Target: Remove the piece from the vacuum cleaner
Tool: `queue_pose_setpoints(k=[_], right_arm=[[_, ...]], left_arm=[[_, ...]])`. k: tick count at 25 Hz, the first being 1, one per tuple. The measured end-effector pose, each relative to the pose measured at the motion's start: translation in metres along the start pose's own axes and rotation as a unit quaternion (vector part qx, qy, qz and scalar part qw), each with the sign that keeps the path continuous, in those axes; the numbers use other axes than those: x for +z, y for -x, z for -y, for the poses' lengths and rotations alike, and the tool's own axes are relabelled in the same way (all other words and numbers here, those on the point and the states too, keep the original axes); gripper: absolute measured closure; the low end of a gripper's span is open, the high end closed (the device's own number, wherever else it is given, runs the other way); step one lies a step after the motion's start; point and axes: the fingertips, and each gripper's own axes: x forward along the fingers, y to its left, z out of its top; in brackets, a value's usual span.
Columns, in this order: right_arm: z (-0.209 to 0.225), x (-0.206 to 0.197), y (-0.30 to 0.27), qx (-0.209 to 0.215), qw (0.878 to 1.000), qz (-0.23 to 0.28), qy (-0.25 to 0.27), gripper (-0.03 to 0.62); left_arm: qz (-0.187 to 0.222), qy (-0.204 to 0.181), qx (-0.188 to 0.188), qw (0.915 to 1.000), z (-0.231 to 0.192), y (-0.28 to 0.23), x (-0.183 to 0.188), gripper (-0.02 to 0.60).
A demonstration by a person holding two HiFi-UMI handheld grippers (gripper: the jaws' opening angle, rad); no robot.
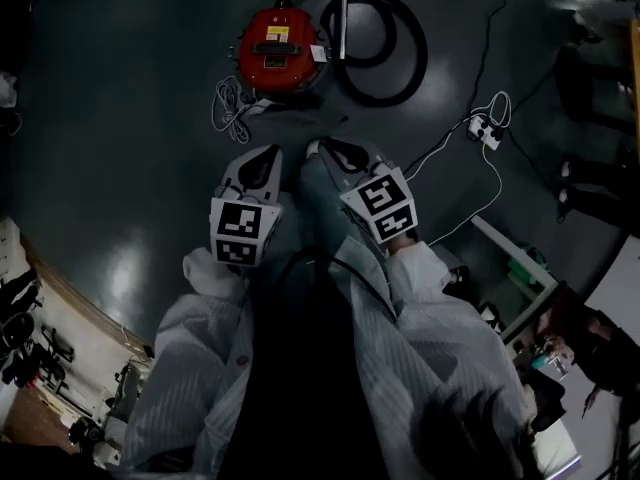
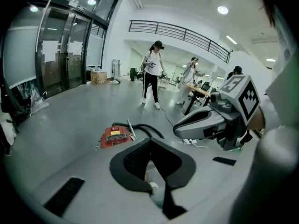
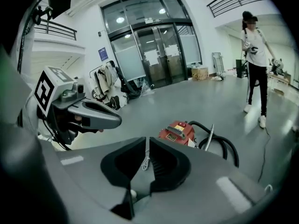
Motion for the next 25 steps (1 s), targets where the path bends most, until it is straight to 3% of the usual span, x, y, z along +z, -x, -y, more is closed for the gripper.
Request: queue_pose_setpoints(k=[6,10,13,16,20,25], right_arm=[[0.064,-0.049,-0.084,0.034,0.994,-0.081,0.060,0.585],[0.088,-0.108,-0.154,0.061,0.979,-0.156,0.115,0.531],[0.098,-0.148,-0.206,0.069,0.971,-0.181,0.137,0.530],[0.098,-0.188,-0.238,0.079,0.955,-0.206,0.200,0.456],[0.098,-0.213,-0.268,0.084,0.932,-0.222,0.274,0.411],[0.099,-0.236,-0.286,0.082,0.921,-0.248,0.291,0.413]], left_arm=[[-0.081,-0.076,-0.014,0.9937,-0.037,-0.105,-0.056,0.577],[-0.120,-0.118,-0.021,0.9855,-0.079,-0.170,-0.101,0.575],[-0.157,-0.164,-0.017,0.9737,-0.112,-0.218,-0.140,0.575],[-0.153,-0.208,-0.004,0.9661,-0.130,-0.248,-0.156,0.556],[-0.113,-0.199,0.001,0.9736,-0.148,-0.273,-0.142,0.495],[-0.113,-0.174,-0.012,0.9782,-0.160,-0.299,-0.144,0.483]])
